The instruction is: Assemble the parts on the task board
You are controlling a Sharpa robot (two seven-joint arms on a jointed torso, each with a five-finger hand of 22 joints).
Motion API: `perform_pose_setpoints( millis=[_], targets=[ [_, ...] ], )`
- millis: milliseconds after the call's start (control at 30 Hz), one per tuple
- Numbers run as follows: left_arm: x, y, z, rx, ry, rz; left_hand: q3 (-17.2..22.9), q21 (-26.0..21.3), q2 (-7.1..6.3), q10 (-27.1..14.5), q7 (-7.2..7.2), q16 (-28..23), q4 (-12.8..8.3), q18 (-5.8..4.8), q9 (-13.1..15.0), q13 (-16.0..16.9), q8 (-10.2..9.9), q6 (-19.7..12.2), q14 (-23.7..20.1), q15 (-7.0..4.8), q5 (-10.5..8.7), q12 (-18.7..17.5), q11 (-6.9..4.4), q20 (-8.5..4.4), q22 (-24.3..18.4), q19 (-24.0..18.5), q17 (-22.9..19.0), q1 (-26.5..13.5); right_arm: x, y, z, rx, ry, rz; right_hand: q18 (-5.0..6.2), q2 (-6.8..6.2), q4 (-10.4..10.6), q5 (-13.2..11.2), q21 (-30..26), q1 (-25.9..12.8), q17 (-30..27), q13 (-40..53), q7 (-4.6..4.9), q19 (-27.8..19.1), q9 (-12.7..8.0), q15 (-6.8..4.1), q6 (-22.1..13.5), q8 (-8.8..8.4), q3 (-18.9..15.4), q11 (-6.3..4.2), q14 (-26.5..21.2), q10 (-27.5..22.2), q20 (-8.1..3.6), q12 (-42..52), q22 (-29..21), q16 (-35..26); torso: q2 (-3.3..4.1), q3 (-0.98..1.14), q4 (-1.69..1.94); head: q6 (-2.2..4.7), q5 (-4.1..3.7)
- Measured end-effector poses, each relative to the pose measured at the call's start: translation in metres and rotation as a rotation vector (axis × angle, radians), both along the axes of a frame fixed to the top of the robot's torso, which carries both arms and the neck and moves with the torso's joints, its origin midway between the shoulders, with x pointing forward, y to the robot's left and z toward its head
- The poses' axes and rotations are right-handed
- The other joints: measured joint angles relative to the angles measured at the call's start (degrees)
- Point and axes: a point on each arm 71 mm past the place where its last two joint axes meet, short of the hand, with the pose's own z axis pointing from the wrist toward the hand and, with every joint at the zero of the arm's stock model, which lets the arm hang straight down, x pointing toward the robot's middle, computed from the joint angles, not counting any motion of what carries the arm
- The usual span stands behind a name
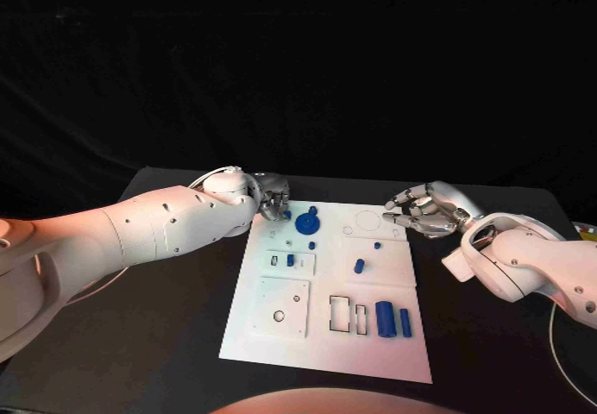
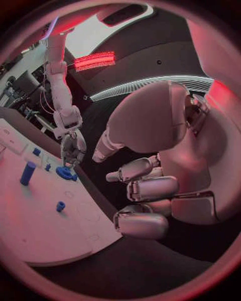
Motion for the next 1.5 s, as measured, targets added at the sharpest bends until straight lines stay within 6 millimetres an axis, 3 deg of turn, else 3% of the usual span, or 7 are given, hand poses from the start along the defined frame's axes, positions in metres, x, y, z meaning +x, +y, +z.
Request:
perform_pose_setpoints(
  millis=[167,600,767,1200,1500],
  targets=[
    [0.0002,-0.0002,-0.0005,-0.006,0.006,0.001,0.16,0.23,-0.01,0.00,0.00,0.00,0.16,0.00,-0.50,-0.06,-1.00,0.00,0.00,0.00,-0.21,0.00,0.00,0.00,0.32,0.00,0.12,-0.01,0.0000,0.0000,-0.0001,0.000,0.000,0.000,0.00,0.00,0.00,0.00,0.00,0.00,0.00,0.00,0.00,0.00,0.00,0.00,0.00,0.00,0.00,0.00,0.00,0.00,0.00,0.00,0.00,0.00,-0.01,-0.01,0.00,-0.05,-0.03],
    [-0.0003,-0.0010,-0.0012,-0.016,0.017,0.002,-0.62,0.45,-2.51,0.00,0.77,0.22,0.11,0.00,-1.81,-0.05,-3.57,-0.77,0.00,0.00,-0.42,0.29,0.00,0.01,0.63,0.00,0.23,-2.51,0.0000,-0.0001,-0.0002,-0.001,0.000,0.000,0.00,0.00,0.00,0.00,0.00,0.00,0.00,0.00,0.00,0.00,0.00,0.00,0.00,0.00,0.00,0.00,0.00,0.00,0.00,0.00,-0.01,0.00,-0.03,0.00,0.04,-0.12,-0.08],
    [-0.0006,-0.0013,-0.0012,-0.018,0.018,0.003,-1.24,0.68,-2.83,-0.22,1.04,0.45,0.07,0.00,-2.21,-0.05,-3.77,-1.04,-0.23,0.22,-0.42,0.30,0.22,0.01,0.69,0.00,0.23,-2.83,0.0001,-0.0001,-0.0002,-0.001,0.000,0.000,0.00,0.00,0.00,0.00,0.00,0.00,0.00,-0.01,0.00,0.00,0.00,0.00,0.00,0.00,0.00,0.00,0.00,0.00,0.00,0.00,-0.02,0.00,-0.04,0.03,0.01,-0.12,-0.13],
    [-0.0006,-0.0032,-0.0014,-0.020,0.017,0.004,-1.69,0.68,-2.83,-0.22,1.04,0.45,-0.07,-0.01,-2.19,-0.05,-3.99,-1.04,-0.23,0.22,-0.42,0.51,0.22,0.21,0.74,-0.20,0.24,-2.83,0.0002,0.0002,-0.0005,-0.001,0.001,0.000,0.00,0.00,0.00,0.00,0.00,0.00,-0.01,-0.01,0.00,0.00,0.00,0.00,0.00,0.00,0.00,0.00,0.00,0.00,0.00,0.00,-0.03,0.00,-0.05,0.03,-0.01,-0.03,-0.20],
    [0.0008,-0.0036,-0.0011,-0.018,0.017,0.010,-0.12,1.07,-0.96,-0.22,0.71,0.71,-0.18,-0.01,-2.28,-0.09,-3.98,0.13,-0.22,0.22,-0.42,0.51,0.22,0.22,1.43,-0.20,0.44,0.04,0.0001,0.0002,-0.0008,-0.001,0.002,0.001,0.00,0.00,0.00,0.00,0.00,0.00,-0.01,-0.01,0.00,0.00,0.00,0.00,0.00,0.00,0.00,0.00,0.00,0.00,0.00,0.00,-0.03,0.00,-0.03,0.02,-0.03,-0.06,-0.28]
  ],
)
